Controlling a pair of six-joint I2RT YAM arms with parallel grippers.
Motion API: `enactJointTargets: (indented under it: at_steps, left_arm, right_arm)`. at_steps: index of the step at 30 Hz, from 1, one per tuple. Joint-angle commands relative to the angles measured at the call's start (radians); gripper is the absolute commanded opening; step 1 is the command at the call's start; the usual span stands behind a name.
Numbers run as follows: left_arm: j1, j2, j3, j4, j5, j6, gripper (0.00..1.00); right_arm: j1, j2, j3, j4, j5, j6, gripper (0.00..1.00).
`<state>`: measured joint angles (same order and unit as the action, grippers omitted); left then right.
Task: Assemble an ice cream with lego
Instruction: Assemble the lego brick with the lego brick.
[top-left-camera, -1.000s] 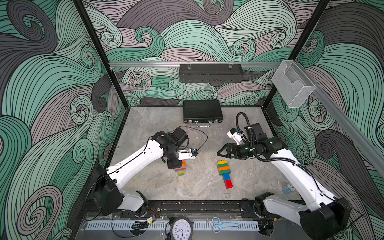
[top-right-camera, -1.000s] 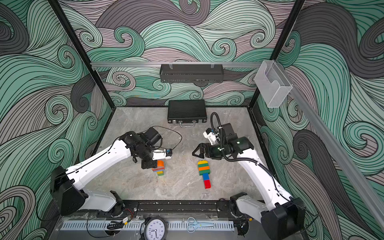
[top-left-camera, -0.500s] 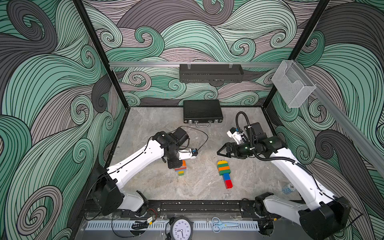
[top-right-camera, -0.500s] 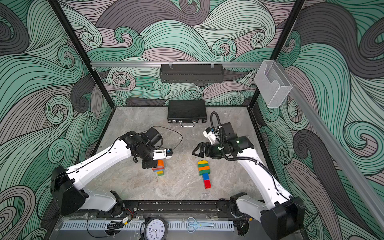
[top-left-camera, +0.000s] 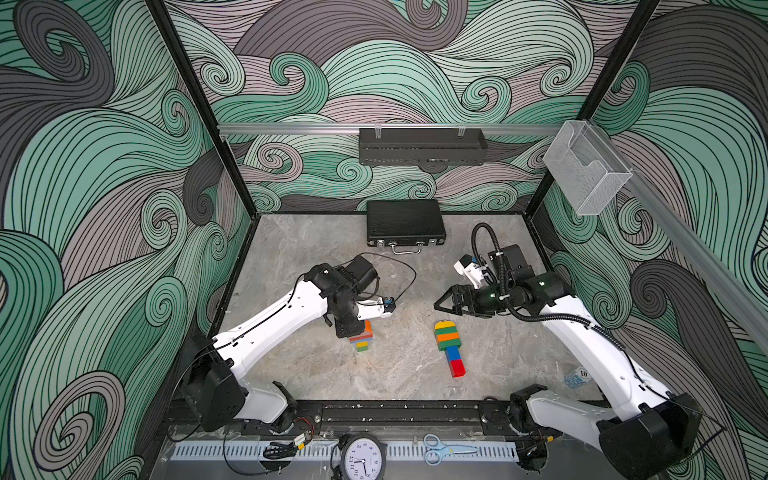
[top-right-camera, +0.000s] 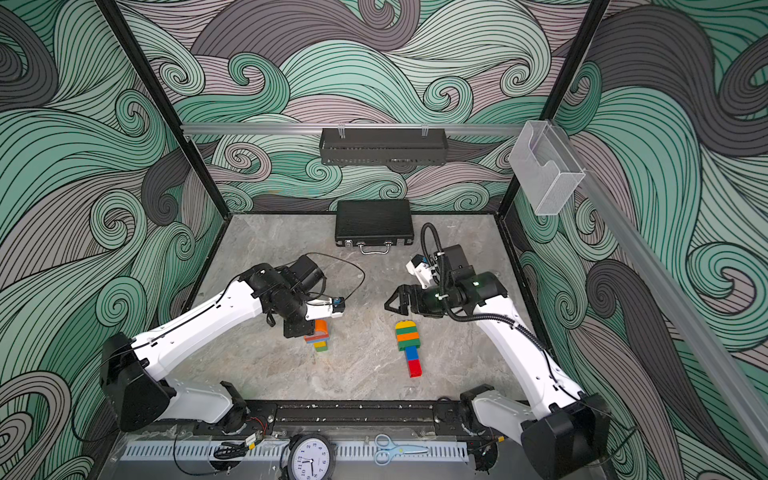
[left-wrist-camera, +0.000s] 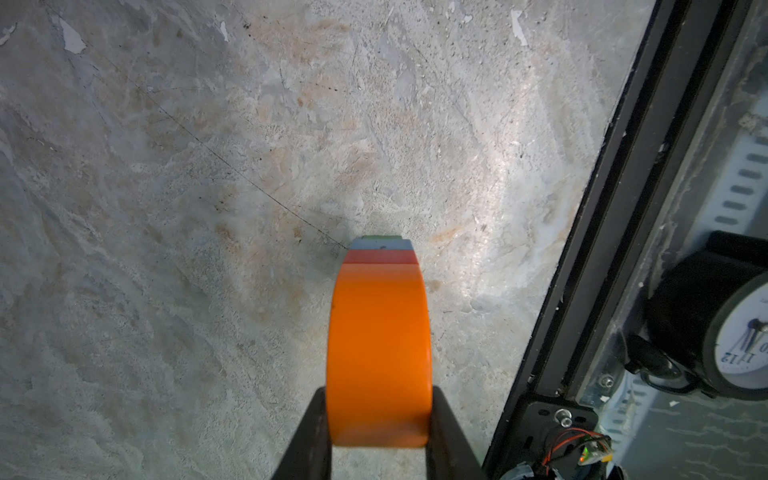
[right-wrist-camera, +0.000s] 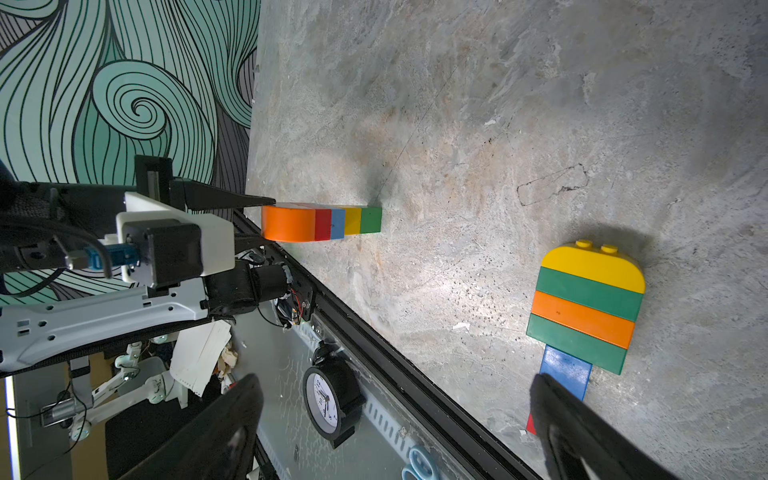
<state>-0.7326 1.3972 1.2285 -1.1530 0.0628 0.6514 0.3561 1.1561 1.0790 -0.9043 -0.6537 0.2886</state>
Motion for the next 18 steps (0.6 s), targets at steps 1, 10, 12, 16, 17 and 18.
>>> enactJointTargets:
  at_steps: [1, 10, 12, 16, 17, 18]
  left_arm:
    - [-0.014, 0.055, -0.023, -0.055, 0.003, -0.013, 0.07]
    - [-0.016, 0.041, -0.021, -0.059, 0.023, -0.029, 0.23]
    - [-0.017, 0.037, -0.02, -0.06, 0.029, -0.033, 0.27]
    - [-0.017, 0.033, -0.019, -0.063, 0.04, -0.039, 0.31]
    - [-0.017, 0.032, -0.018, -0.065, 0.044, -0.041, 0.32]
    - [-0.017, 0.033, -0.018, -0.064, 0.049, -0.043, 0.33]
  right_arm:
    - [0.007, -0.003, 0.025, -0.024, 0.011, -0.019, 0.99]
    - [0.006, -0.009, 0.024, -0.032, 0.016, -0.021, 0.99]
    - [0.007, -0.009, 0.024, -0.032, 0.018, -0.021, 0.99]
    - [0.007, -0.01, 0.026, -0.033, 0.017, -0.02, 0.99]
    - [0.006, -0.01, 0.025, -0.033, 0.017, -0.02, 0.99]
    - [0.006, -0.01, 0.025, -0.032, 0.017, -0.02, 0.99]
